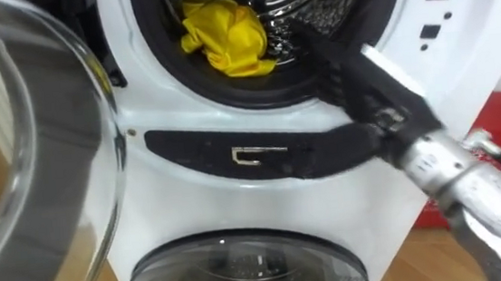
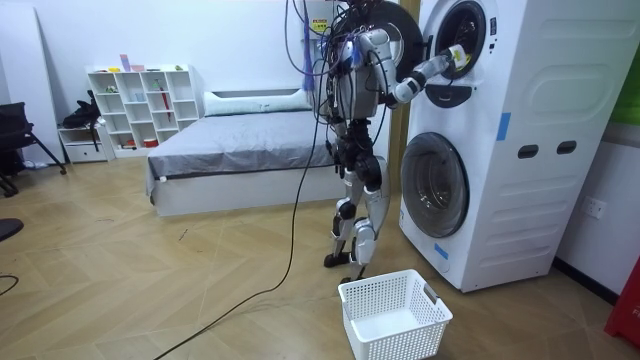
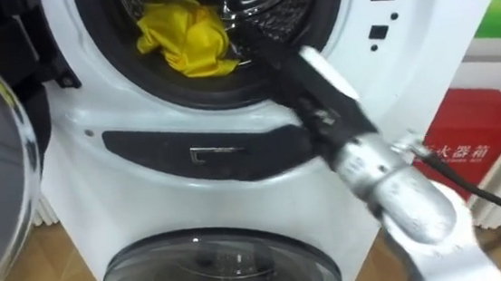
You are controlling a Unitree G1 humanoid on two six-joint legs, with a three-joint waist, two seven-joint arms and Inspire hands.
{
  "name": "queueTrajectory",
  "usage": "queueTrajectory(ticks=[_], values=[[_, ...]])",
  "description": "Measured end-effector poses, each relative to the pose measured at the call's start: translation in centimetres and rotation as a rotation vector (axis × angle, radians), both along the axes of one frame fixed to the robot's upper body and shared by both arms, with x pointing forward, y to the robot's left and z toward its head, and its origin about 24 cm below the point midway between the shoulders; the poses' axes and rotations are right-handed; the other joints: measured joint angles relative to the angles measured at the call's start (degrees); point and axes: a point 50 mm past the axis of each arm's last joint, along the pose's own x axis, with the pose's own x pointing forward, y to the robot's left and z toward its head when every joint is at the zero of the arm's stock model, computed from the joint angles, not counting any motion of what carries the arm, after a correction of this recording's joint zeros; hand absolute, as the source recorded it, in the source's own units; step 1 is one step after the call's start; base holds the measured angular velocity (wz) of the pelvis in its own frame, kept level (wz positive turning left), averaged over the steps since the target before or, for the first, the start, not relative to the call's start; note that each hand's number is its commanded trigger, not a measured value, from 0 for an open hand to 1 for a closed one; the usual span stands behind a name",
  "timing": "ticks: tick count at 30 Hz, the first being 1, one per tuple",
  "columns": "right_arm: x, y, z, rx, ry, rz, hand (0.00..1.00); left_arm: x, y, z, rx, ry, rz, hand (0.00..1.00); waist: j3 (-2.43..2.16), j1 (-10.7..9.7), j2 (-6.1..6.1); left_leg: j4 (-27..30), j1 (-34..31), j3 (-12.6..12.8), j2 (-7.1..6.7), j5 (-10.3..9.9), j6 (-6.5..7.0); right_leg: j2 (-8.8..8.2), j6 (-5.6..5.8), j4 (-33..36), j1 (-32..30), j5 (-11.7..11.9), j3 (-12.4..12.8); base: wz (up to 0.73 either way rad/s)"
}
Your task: Pick clothes from washing machine
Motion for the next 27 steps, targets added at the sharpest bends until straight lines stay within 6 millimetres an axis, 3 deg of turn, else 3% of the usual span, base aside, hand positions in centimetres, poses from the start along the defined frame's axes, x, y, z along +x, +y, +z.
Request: queueTrajectory(ticks=[2, 6, 10, 15, 18, 22, 27], values=[[-0.5, 0.8, 1.0, 0.041, -0.036, 0.082, 0.00, 0.2, 0.2, 0.1, 0.003, -0.008, 0.011, 0.00, -0.27, 1.2, -0.44, -0.1, 0.1, -0.5, -0.04, 0.0, -0.03, -0.05, 0.10, -0.6, 0.7, -0.1, -0.7, 0.30], [-1.0, 1.1, 1.8, 0.069, -0.071, 0.161, 0.00, -1.0, 0.2, 0.0, 0.001, 0.021, 0.030, 0.00, -0.12, 1.6, -1.03, -0.3, 0.2, -1.7, -0.45, -0.1, 0.01, -0.37, 0.42, -1.3, 2.0, -0.3, -1.9, 0.18], [-1.4, 1.7, 1.8, 0.068, -0.071, 0.223, 0.00, -1.0, 0.5, 0.1, 0.005, 0.015, 0.060, 0.00, -0.07, 2.0, -1.03, -0.6, 0.0, -1.7, -0.49, -0.1, 0.01, -0.40, 0.44, -1.2, 2.0, -0.3, -2.0, 0.00], [-1.6, 1.9, 2.0, 0.083, -0.086, 0.253, 0.00, -0.5, 0.5, 0.1, 0.002, -0.003, 0.057, 0.00, 0.49, 2.7, -1.03, -1.2, 0.8, -1.8, -0.55, -0.1, 0.03, -0.39, 0.53, -2.0, 2.8, -0.3, -2.1, 0.00], [-1.6, 1.9, 2.1, 0.098, -0.095, 0.248, 0.00, -0.4, 0.4, 0.1, 0.001, -0.005, 0.056, 0.00, 0.55, 2.7, -0.95, -1.2, 0.8, -1.8, -0.54, -0.2, 0.03, -0.35, 0.56, -2.2, 3.0, -0.3, -2.3, 0.00], [-1.3, 1.4, 2.1, 0.124, -0.099, 0.201, 0.00, -0.4, 0.3, 0.1, -0.001, -0.007, 0.057, 0.00, 0.79, 2.2, -0.61, -1.3, 0.7, -2.2, -0.61, -0.3, 0.03, -0.40, 0.62, -2.4, 3.0, -0.4, -2.6, 0.04], [-0.7, -1.1, 2.1, 0.129, -0.094, 0.060, 0.00, -0.7, 0.4, 0.1, -0.003, -0.019, 0.104, 0.00, 1.02, 0.6, -0.10, -1.3, -0.1, -2.8, -0.98, -0.4, 0.20, -0.72, 0.98, -2.4, 2.8, -0.6, -3.0, 0.06]])
